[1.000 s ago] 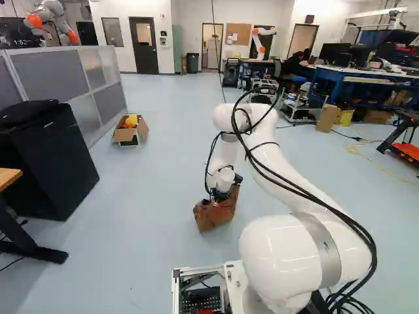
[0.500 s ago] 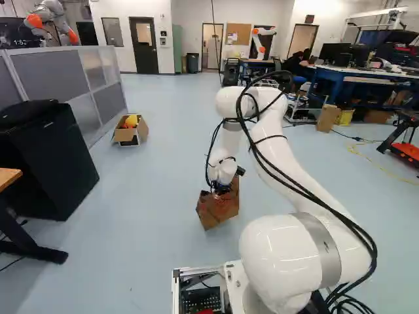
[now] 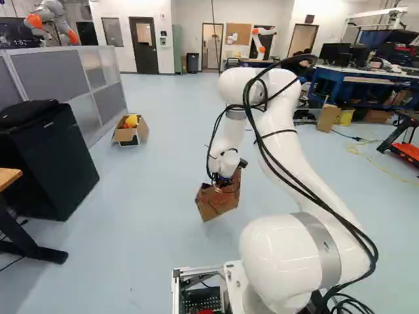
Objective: Pick up the grocery bag from the ground
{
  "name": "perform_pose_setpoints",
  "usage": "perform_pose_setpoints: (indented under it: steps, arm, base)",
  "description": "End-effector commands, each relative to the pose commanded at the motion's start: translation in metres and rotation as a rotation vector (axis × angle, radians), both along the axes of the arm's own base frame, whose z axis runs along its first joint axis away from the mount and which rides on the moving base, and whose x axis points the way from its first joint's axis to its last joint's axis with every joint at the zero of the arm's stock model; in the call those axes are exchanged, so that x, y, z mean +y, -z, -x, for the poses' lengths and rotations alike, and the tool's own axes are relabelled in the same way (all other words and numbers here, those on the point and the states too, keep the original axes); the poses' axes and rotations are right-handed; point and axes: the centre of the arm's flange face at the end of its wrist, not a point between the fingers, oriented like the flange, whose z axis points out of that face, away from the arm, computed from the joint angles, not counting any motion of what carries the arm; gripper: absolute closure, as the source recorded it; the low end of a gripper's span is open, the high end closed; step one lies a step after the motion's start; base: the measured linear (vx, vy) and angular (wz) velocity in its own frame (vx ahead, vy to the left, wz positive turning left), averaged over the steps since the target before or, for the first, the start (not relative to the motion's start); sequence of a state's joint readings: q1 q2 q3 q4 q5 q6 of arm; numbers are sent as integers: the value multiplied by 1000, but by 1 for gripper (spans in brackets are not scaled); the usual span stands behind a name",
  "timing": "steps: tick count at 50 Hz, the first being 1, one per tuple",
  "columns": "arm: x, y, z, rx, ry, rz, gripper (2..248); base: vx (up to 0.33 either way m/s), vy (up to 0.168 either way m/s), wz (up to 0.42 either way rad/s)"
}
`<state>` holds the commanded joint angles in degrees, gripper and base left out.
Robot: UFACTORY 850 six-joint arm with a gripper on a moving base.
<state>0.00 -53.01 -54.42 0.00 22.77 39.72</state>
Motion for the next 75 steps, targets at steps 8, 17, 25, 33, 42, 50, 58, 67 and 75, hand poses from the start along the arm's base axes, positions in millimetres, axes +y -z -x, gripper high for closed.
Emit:
perform_pose_setpoints:
  steps: [8, 17, 25, 33, 42, 50, 58, 67, 75]
  arm:
    - [0, -21, 4, -20, 0, 0, 225]
    - [0, -45, 8, -44, 0, 0, 225]
    - [0, -65, 13, -67, 0, 0, 225]
    - [0, -86, 17, -91, 0, 0, 225]
    - [0, -108, 23, -121, 0, 0, 225]
    - [0, -128, 28, -148, 0, 0, 225]
    - [0, -147, 33, -177, 0, 0, 225]
    - [0, -156, 36, -191, 0, 0, 225]
    - [0, -157, 37, -195, -4, 2, 225]
  base:
    - [0, 0, 0]
    - [0, 0, 0]
    - [0, 0, 0]
    - [0, 0, 0]
    - [0, 0, 0]
    - [0, 0, 0]
    - [0, 0, 0]
    - [0, 0, 0]
    - [0, 0, 0]
